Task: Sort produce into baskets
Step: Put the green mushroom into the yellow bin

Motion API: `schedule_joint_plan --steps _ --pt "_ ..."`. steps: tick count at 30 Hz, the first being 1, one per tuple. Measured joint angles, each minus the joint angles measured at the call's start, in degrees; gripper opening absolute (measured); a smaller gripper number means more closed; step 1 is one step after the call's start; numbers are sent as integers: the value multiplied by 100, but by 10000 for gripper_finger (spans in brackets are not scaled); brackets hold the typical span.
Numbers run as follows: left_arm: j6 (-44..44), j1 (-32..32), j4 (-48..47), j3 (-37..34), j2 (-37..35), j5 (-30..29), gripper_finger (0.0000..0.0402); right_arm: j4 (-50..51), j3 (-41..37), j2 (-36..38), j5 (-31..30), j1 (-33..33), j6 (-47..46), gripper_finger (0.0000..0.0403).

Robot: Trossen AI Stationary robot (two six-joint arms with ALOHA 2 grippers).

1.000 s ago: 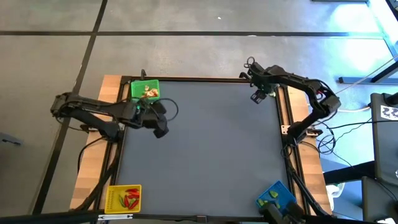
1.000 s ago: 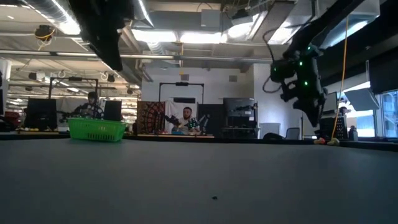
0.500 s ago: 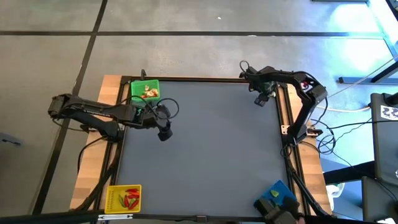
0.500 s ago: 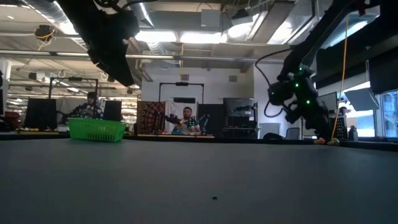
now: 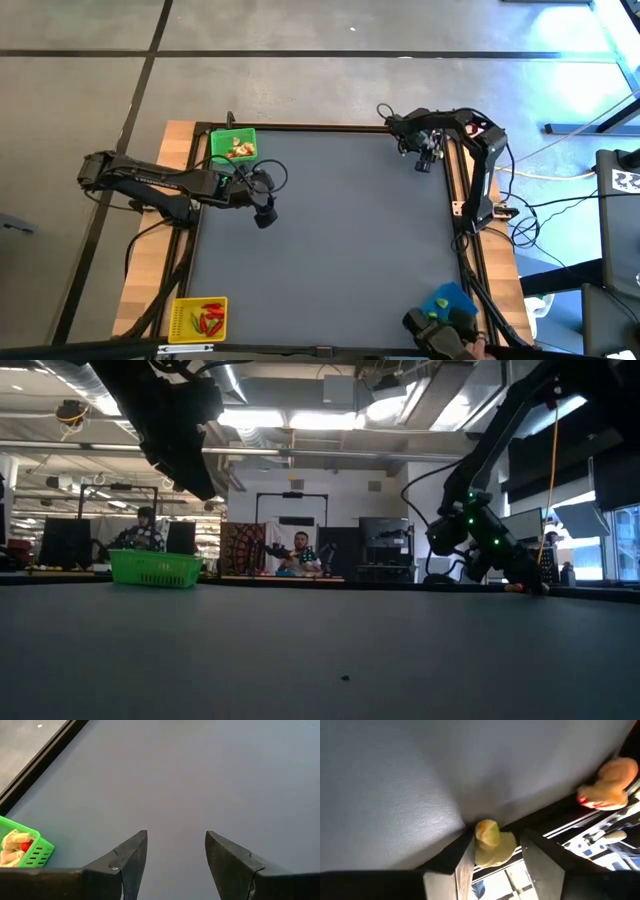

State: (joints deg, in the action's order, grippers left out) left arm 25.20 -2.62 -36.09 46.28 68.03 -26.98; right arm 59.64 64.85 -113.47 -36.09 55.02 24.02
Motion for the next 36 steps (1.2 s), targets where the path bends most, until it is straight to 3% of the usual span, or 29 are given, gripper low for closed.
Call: schedule_joint_plan --steps 9,19,23,29,36 --pt "-137 -1 -3 2 0 -2 196 125 93 -83 248 13 333 147" --pt "-687 -1 -8 2 2 -4 196 223 158 -56 252 11 367 23" --pt "-753 -1 -8 2 2 -4 196 345 430 49 368 -39 341 17" --pt "-743 -1 -5 4 -7 23 196 485 846 495 1215 -276 22 9" --pt "-774 -1 -7 4 -7 42 196 297 996 1184 1643 -781 -235 9"
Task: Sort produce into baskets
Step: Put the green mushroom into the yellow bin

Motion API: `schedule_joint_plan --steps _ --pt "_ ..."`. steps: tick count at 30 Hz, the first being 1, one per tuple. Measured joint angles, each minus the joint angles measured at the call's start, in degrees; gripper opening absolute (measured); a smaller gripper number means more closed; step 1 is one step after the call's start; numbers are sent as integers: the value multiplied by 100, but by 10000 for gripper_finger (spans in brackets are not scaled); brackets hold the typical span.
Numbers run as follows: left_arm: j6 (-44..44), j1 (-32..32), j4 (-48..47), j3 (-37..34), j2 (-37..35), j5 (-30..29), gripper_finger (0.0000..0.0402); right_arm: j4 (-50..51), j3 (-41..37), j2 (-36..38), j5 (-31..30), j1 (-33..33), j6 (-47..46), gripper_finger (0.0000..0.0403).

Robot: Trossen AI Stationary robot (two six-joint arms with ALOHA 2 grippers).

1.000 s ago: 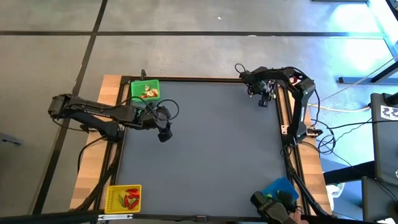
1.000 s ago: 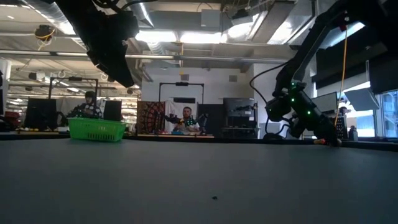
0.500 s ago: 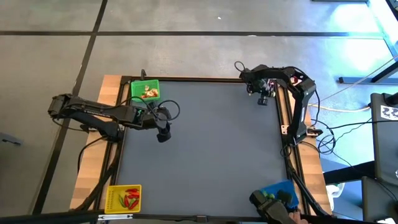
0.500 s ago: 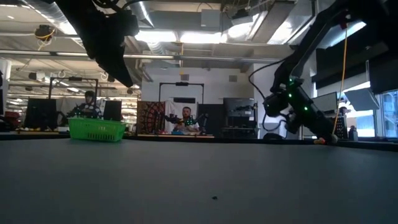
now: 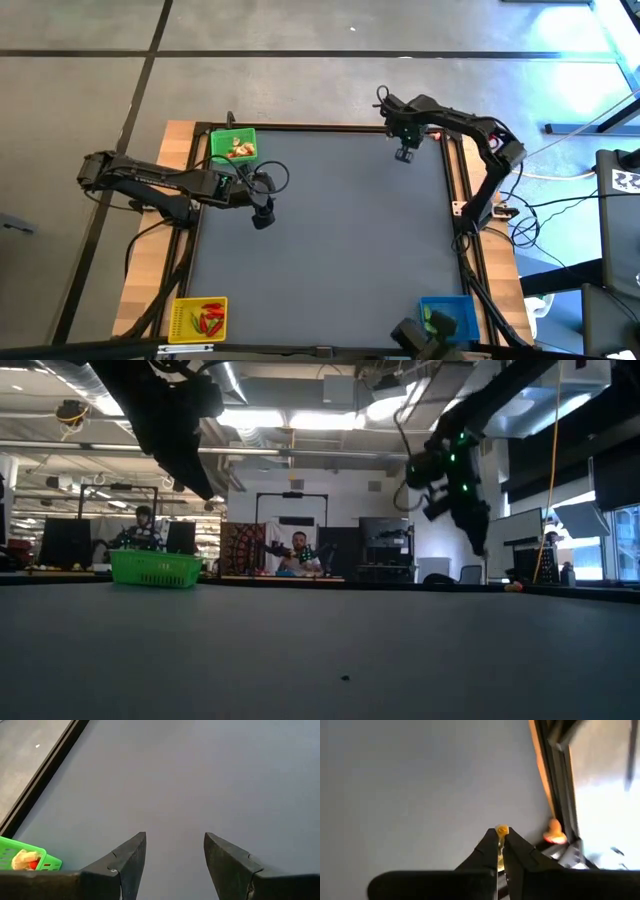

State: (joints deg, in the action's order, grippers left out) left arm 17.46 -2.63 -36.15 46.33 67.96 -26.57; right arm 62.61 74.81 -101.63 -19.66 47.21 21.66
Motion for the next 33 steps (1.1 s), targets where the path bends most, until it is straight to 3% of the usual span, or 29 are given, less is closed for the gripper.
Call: schedule_joint_plan --steps 10,24,28,33 --pt "111 -7 812 2 9 15 196 -809 4 894 1536 -1089 -521 9" --pt "419 -342 3034 9 403 17 196 -4083 2 1063 3532 -3225 -759 10" --pt "495 -607 3801 9 734 17 196 -4980 4 1063 3694 -3822 -974 10" --pt "475 -909 4371 7 1020 20 196 -5076 4 1063 3669 -4359 -976 10"
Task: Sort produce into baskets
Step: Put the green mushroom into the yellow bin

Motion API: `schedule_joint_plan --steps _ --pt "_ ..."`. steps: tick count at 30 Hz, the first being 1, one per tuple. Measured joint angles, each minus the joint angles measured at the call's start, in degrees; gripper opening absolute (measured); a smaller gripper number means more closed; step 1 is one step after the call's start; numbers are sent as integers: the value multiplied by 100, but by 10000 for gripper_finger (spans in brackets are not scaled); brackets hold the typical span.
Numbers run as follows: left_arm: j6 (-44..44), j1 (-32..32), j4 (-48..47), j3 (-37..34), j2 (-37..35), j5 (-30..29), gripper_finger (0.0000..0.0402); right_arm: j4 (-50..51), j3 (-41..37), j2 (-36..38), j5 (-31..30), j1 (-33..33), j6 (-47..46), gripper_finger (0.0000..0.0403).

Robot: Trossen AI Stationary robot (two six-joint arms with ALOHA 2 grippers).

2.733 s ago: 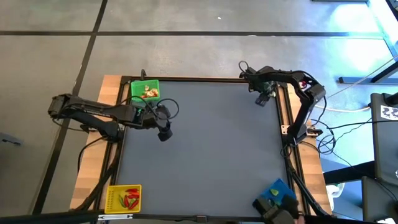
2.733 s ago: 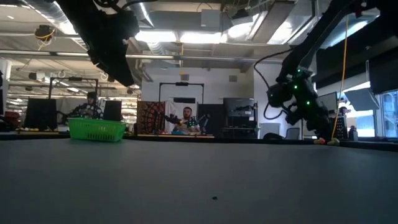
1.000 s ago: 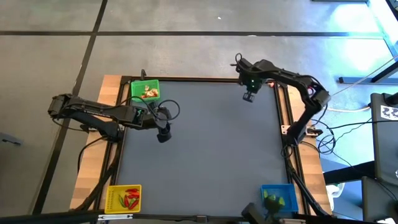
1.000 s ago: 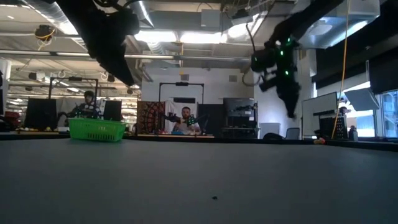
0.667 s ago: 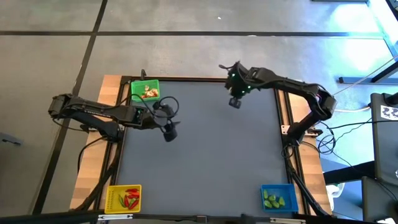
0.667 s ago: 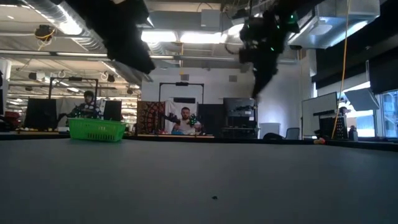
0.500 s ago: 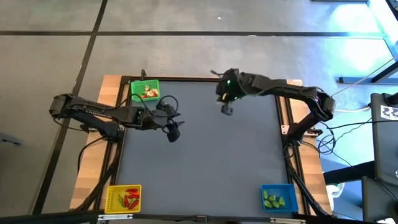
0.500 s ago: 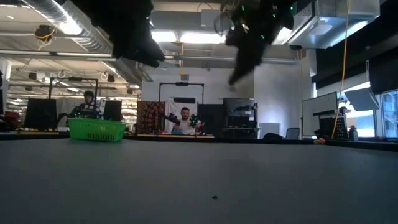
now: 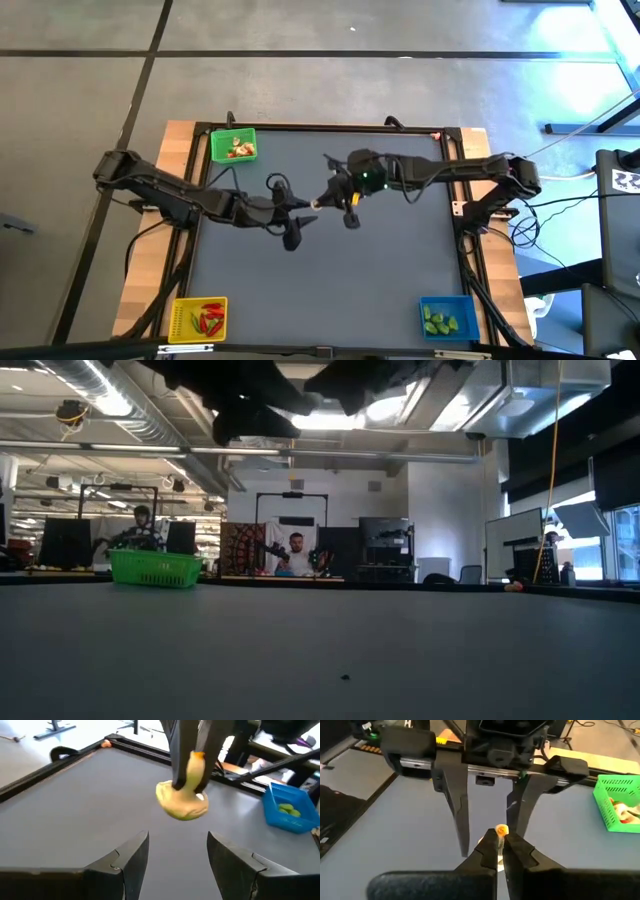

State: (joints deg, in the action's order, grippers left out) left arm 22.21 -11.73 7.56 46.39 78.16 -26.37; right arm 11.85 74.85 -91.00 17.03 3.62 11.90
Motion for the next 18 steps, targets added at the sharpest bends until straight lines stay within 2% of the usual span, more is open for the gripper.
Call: schedule_joint_plan --steps 5,10,18 --pt "-118 -193 342 -2 44 -7 196 -4 0 -29 -374 -394 -10 10" --pt "-256 -234 568 -2 47 -7 187 -24 -6 -48 -441 -592 -76 10" --pt "-580 -285 842 -4 47 -34 130 -169 -4 -48 -444 -624 -283 10"
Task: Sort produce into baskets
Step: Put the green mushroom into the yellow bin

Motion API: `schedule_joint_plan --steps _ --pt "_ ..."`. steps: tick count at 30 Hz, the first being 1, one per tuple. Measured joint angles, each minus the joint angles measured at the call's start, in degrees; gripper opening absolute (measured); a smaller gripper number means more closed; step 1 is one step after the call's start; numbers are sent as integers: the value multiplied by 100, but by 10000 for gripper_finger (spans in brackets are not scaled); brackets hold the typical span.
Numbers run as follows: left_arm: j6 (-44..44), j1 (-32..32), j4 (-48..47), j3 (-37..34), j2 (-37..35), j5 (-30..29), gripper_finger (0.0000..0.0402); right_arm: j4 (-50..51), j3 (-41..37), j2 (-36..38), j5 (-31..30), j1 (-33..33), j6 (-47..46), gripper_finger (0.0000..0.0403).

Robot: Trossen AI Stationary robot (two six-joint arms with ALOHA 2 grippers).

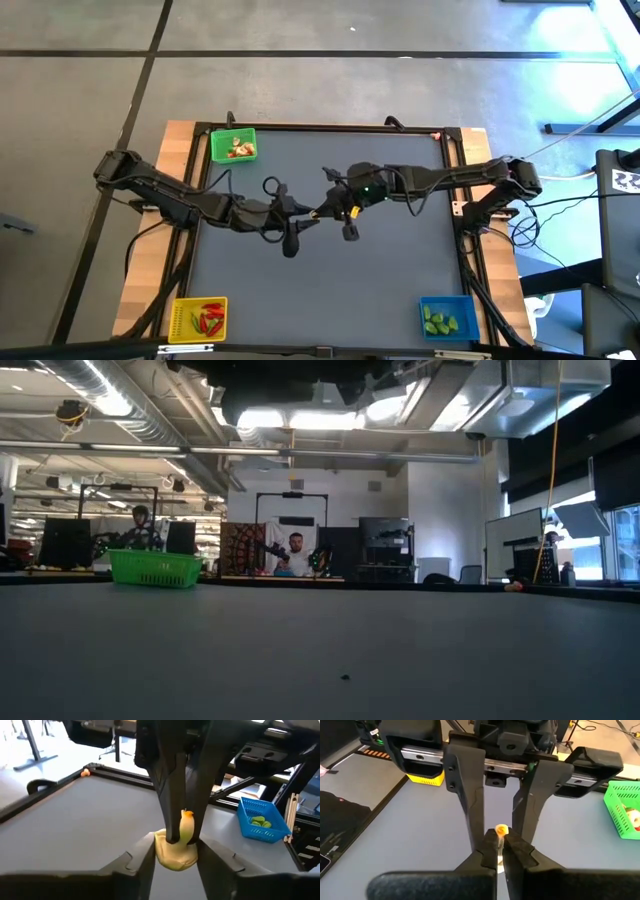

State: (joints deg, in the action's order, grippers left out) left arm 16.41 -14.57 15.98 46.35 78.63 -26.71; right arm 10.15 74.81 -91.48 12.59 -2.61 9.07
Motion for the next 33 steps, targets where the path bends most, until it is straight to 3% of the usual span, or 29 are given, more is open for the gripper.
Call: schedule_joint_plan --steps 6,10,19,25,33 --pt "-307 -8 10 0 0 -14 73 4 0 4 10 -2 -13 10" --pt "-306 -8 -62 0 -2 -11 56 -31 -2 0 3 -2 -337 15" --pt "-282 -45 -503 4 -4 78 54 13 4 61 36 -7 -418 129" --pt "245 -334 -1581 2 -287 93 54 474 4 413 52 -9 -417 177" --pt "1240 -954 -3127 33 -887 386 55 1305 7 771 149 -9 -434 188"
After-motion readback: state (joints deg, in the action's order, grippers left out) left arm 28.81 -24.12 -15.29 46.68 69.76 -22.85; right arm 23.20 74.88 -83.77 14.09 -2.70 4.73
